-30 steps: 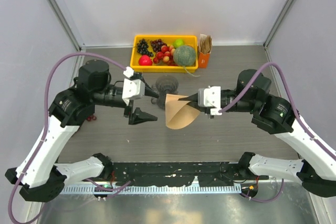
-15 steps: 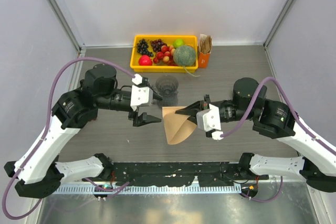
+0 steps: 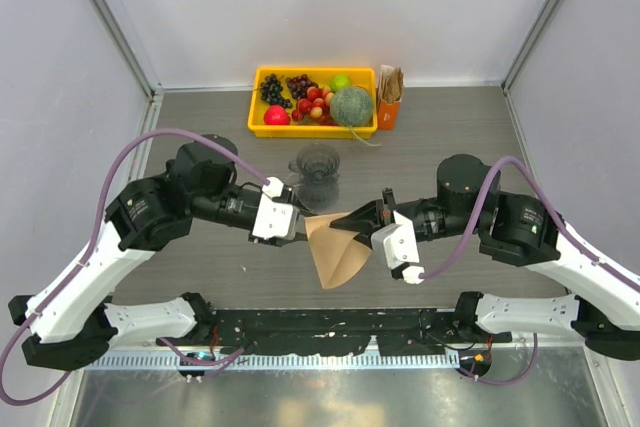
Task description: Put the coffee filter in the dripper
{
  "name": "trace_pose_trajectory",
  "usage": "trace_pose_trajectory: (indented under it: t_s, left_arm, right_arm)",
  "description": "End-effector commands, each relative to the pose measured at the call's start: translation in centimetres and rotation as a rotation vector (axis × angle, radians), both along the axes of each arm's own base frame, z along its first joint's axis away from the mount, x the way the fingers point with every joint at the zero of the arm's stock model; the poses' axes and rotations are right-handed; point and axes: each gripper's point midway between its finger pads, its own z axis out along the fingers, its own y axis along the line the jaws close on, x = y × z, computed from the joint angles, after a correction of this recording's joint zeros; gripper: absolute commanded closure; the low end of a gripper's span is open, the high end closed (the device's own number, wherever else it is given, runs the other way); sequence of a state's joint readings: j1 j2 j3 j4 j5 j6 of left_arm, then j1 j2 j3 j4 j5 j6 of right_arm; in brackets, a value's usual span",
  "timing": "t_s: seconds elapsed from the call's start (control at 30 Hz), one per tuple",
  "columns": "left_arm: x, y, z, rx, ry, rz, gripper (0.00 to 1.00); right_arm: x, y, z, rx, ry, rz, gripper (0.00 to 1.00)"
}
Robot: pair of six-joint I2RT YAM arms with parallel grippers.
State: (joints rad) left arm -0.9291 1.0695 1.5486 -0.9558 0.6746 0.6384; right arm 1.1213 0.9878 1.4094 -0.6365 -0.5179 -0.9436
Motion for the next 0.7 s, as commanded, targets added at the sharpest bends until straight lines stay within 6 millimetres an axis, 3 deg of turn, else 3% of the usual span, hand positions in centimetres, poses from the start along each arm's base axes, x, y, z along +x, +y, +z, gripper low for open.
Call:
trace_pose_trajectory:
  t_s: [0.0, 0.27, 0.4, 0.43, 0.47, 0.5, 0.53, 0.57, 0.6, 0.67]
  left_arm:
    - [0.1, -0.2, -0.3, 0.007, -0.032, -0.011, 0.6]
    - [0.0, -0.3, -1.1, 0.022, -0.022, -0.01, 0.7]
    - [1.1, -0.5, -1.2, 0.019, -0.01, 0.066, 0.71]
    - [1.6, -0.4, -1.2, 0.015, 0.008, 0.104, 0.64]
    - [2.1, -0.2, -0.7, -0.007, 0.031, 0.142, 0.48]
    - [3.1, 0.1, -0.2, -0.036, 0.079, 0.2, 0.36]
    - [3.9, 0.5, 0.4, -0.074, 0.132, 0.256, 0.26]
    - [5.1, 1.1, 1.3, -0.13, 0.197, 0.328, 0.22]
    - [6.0, 1.8, 1.9, -0.185, 0.264, 0.389, 0.13]
    - [9.1, 3.8, 3.3, -0.328, 0.318, 0.557, 0.09]
  right_arm:
    - [-0.2, 0.3, 2.3, 0.067, -0.02, 0.008, 0.95]
    - [0.1, 0.4, 3.9, 0.141, -0.019, -0.019, 0.95]
    - [0.5, 0.2, 4.3, 0.179, -0.004, -0.057, 0.95]
    - [1.0, 0.0, 4.6, 0.194, -0.004, -0.088, 0.95]
    - [1.4, 0.0, 4.3, 0.194, 0.028, -0.115, 0.95]
    - [2.6, -0.4, 5.1, 0.229, 0.034, -0.193, 0.95]
    - [3.5, -0.5, 4.4, 0.236, 0.102, -0.258, 0.95]
    - [5.2, -1.3, 5.8, 0.317, 0.11, -0.363, 0.95]
    - [6.6, -1.7, 5.2, 0.345, 0.183, -0.449, 0.95]
    - [10.1, -3.8, 6.9, 0.496, 0.272, -0.653, 0.95]
